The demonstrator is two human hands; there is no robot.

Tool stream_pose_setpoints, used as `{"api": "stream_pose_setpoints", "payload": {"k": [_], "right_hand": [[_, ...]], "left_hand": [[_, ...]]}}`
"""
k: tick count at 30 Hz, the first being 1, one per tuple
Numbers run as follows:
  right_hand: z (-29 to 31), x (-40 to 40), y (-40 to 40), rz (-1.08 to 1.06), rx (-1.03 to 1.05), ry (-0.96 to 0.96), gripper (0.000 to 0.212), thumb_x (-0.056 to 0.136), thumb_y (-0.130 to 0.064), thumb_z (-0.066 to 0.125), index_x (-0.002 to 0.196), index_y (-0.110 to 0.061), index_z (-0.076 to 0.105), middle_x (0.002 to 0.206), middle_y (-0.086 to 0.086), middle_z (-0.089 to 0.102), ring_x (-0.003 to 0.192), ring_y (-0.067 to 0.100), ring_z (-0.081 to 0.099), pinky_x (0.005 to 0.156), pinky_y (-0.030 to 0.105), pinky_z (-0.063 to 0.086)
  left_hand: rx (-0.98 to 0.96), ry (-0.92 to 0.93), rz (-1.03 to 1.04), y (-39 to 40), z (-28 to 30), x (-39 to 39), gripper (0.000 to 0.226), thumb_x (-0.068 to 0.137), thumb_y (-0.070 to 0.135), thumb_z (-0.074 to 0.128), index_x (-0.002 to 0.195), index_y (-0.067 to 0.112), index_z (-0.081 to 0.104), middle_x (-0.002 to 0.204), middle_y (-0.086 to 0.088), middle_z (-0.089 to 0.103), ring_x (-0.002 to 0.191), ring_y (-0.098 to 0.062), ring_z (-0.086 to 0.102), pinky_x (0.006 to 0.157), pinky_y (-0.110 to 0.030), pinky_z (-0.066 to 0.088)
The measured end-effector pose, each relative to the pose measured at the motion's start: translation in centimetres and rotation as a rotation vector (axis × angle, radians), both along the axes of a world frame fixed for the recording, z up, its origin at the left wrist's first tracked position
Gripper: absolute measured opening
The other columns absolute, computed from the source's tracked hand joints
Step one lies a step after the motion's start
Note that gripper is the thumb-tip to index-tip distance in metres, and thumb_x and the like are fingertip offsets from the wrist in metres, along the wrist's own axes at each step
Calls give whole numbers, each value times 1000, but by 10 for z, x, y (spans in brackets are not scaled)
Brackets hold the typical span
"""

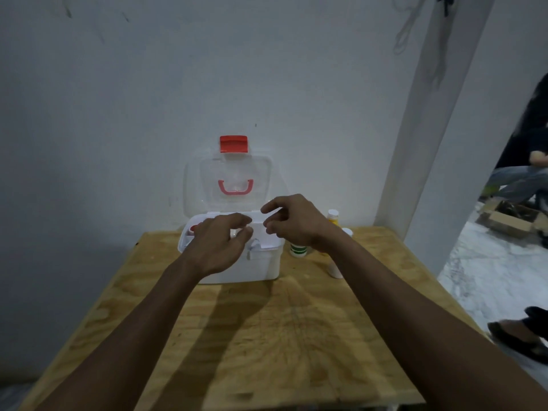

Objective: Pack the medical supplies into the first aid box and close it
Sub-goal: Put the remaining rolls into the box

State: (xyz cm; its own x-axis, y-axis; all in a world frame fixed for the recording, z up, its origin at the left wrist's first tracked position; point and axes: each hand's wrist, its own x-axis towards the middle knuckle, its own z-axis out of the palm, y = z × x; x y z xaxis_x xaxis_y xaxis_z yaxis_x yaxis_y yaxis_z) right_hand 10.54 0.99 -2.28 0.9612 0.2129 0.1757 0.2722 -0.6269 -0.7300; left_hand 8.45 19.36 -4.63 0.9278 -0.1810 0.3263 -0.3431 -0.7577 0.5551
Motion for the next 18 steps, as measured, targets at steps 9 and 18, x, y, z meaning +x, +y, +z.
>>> {"api": "stream_pose_setpoints", "payload": {"k": [9, 18], "right_hand": [[16, -26, -64, -352, 39, -319, 22, 87, -9, 63, 106, -13, 73, 98, 3, 76, 85, 10, 70, 76, 17, 52], [-25, -29, -96, -445, -103, -108, 42, 86, -26, 68, 126, -14, 63, 127, 11, 63, 112, 25, 62, 89, 30, 48]], "left_hand": [[-76, -170, -1, -60, 11, -2, 42, 92, 26, 60, 133, 19, 55, 135, -2, 59, 121, -19, 55, 99, -31, 41], [113, 55, -32, -124, 8, 38, 57, 95, 15, 57, 146, 10, 35, 151, -13, 37, 139, -29, 35, 109, -34, 32]]}}
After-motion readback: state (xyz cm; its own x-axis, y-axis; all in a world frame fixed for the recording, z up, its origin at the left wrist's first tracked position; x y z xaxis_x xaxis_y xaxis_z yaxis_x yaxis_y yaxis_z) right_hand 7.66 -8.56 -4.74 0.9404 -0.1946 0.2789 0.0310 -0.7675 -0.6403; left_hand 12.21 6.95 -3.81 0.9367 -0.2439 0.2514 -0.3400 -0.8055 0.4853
